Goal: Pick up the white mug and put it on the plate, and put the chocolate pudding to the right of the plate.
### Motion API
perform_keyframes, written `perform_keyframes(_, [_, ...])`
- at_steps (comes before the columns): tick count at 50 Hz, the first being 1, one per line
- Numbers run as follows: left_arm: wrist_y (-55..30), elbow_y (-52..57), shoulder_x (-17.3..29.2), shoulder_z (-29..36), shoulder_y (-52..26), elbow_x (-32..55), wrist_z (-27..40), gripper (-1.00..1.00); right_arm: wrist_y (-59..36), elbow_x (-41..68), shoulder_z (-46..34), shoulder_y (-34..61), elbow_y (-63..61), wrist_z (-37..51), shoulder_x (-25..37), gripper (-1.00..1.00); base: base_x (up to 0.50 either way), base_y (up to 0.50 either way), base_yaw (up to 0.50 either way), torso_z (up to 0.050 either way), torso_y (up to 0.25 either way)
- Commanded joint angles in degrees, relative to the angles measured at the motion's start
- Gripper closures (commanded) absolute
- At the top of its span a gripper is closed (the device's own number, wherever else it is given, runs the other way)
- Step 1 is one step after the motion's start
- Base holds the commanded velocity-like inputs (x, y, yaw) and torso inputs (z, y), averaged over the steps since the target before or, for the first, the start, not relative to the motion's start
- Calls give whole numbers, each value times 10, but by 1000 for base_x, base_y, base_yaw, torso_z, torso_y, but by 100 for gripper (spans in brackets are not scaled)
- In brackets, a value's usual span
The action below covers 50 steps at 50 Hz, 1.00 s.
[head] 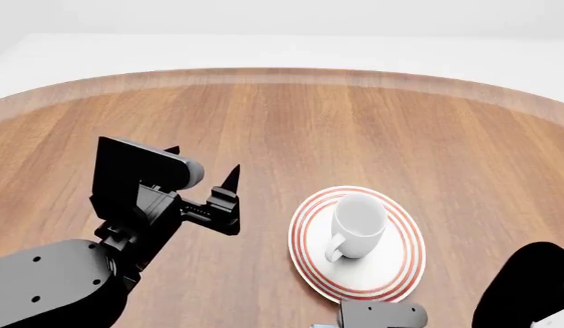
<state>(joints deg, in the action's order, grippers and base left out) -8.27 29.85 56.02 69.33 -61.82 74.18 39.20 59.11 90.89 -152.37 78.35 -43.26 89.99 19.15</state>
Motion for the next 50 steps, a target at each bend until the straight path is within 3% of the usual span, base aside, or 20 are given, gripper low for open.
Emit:
perform_keyframes(1, [2, -3, -2, 0, 4, -2, -2, -100, -3, -1, -3, -22, 18, 0, -13, 100, 0, 0, 0, 0, 0])
perform_keyframes(11, [3, -6, -3, 0, 8, -2, -3, -100, -4, -4, -24, 17, 25, 0, -28, 100, 0, 0, 0, 0, 0])
perform_keyframes(18, [3, -4, -2, -1, 8, -1, -3, -100, -68, -16, 28, 18, 13, 0, 17, 100, 0, 0, 0, 0, 0])
perform_keyframes(23, [5, -6, -2, -2, 11, -2, -4, -100, -193, -30, 145, -4, -26, 0, 122, 100, 0, 0, 0, 0, 0])
perform_keyframes(29, [3, 0, 1, -4, 8, 0, -1, -100, -397, -27, 376, -101, -89, 0, 255, 100, 0, 0, 0, 0, 0])
perform_keyframes(34, [0, 0, -1, -6, 3, 4, -1, -100, -464, -10, 464, -124, -133, 0, 303, 100, 0, 0, 0, 0, 0])
perform_keyframes(46, [-5, 5, -4, -8, -2, 6, 2, -100, -359, 4, 278, 112, -167, 0, 323, 100, 0, 0, 0, 0, 0])
perform_keyframes(50, [-3, 3, -7, -8, 0, 4, 1, -100, -343, 0, 246, 151, -167, 0, 331, 100, 0, 0, 0, 0, 0])
